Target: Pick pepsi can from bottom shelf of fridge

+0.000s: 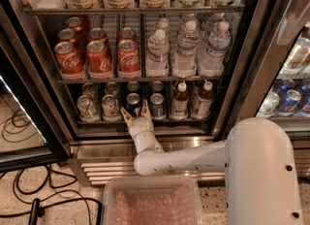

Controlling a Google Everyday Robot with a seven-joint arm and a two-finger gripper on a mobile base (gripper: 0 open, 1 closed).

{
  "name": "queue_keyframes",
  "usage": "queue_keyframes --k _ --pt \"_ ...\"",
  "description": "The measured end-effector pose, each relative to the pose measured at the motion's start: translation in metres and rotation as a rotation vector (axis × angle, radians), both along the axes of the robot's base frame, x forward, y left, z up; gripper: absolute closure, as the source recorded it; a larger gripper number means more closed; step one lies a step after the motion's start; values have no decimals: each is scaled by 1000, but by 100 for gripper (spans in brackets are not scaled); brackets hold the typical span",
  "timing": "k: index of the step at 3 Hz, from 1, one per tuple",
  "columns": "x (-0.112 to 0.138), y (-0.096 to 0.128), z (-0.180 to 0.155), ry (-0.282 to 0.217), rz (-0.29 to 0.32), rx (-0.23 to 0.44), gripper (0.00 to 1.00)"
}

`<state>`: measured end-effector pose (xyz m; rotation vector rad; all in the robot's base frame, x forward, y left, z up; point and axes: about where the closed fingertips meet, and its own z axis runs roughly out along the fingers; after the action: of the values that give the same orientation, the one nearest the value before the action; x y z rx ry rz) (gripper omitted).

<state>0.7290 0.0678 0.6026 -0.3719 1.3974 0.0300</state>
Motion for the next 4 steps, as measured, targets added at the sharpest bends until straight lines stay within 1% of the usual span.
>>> queue_keyframes --k 1,2,3,4 --pt "3 -1 2 -3 0 1 53" --pt "3 -1 2 -3 0 1 73" --pt "3 -1 2 -3 0 1 96" --pt "3 -1 2 -3 0 1 100"
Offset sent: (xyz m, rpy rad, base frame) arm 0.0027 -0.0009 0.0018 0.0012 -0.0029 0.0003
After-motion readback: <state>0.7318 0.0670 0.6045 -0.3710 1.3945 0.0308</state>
